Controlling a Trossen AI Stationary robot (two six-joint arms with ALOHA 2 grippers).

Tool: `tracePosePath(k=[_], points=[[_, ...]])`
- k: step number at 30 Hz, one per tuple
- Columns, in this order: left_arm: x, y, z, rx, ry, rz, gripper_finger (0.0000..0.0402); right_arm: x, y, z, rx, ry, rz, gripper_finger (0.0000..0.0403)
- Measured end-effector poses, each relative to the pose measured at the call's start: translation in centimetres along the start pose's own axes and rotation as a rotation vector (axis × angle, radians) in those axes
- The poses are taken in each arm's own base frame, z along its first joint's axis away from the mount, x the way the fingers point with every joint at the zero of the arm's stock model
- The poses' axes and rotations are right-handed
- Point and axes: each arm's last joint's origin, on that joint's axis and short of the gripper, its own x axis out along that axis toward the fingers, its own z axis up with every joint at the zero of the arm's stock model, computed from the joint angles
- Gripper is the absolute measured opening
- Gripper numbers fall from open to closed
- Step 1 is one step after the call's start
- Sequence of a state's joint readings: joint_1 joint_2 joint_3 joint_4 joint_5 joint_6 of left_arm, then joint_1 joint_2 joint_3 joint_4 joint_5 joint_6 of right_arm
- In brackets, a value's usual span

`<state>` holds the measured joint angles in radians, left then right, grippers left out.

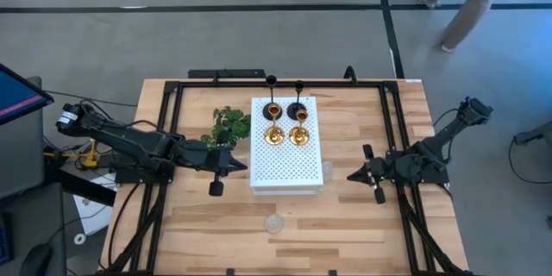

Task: Pick & Place candle stick holders
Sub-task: Put the top transparent glass candle holder on the shelf

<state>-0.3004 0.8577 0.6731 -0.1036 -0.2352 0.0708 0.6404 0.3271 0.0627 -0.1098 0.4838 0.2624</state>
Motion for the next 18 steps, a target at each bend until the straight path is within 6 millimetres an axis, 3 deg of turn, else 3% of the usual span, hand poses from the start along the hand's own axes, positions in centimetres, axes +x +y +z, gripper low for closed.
tracePosePath(k=[6, 12, 18], points=[[0.0, 0.0, 0.0, 0.000, -0.001, 0.000, 0.0005, 0.2, 0.0, -0.2, -0.026, 0.025, -0.012, 0.0000], [0.0, 0.0, 0.1, -0.002, -0.007, 0.001, 0.0007, 0.6, -0.2, -0.5, -0.203, 0.066, -0.044, 0.0000], [0.0, 0.0, 0.1, -0.002, -0.008, 0.001, 0.0005, 1.5, -1.0, -1.1, -0.166, 0.153, -0.127, 0.0000]])
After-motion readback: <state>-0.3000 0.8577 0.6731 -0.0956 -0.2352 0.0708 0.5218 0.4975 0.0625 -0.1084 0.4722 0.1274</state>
